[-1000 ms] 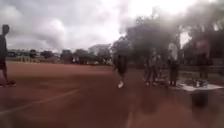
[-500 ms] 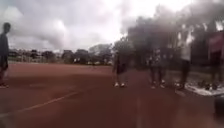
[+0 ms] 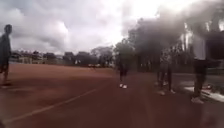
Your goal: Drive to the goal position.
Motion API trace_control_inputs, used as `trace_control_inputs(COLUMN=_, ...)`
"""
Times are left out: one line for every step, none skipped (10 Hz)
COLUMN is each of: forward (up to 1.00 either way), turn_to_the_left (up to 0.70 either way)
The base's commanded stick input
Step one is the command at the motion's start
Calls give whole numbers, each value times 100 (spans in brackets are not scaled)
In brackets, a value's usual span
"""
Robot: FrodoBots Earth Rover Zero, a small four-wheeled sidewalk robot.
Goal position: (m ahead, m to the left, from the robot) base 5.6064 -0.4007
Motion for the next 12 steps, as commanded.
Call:
trace_control_inputs(forward=85, turn_to_the_left=0)
trace_control_inputs(forward=85, turn_to_the_left=0)
trace_control_inputs(forward=85, turn_to_the_left=-9)
trace_control_inputs(forward=85, turn_to_the_left=-31)
trace_control_inputs(forward=85, turn_to_the_left=-34)
trace_control_inputs(forward=85, turn_to_the_left=-34)
trace_control_inputs(forward=85, turn_to_the_left=0)
trace_control_inputs(forward=85, turn_to_the_left=0)
trace_control_inputs(forward=85, turn_to_the_left=0)
trace_control_inputs(forward=85, turn_to_the_left=0)
trace_control_inputs(forward=85, turn_to_the_left=0)
trace_control_inputs(forward=85, turn_to_the_left=0)
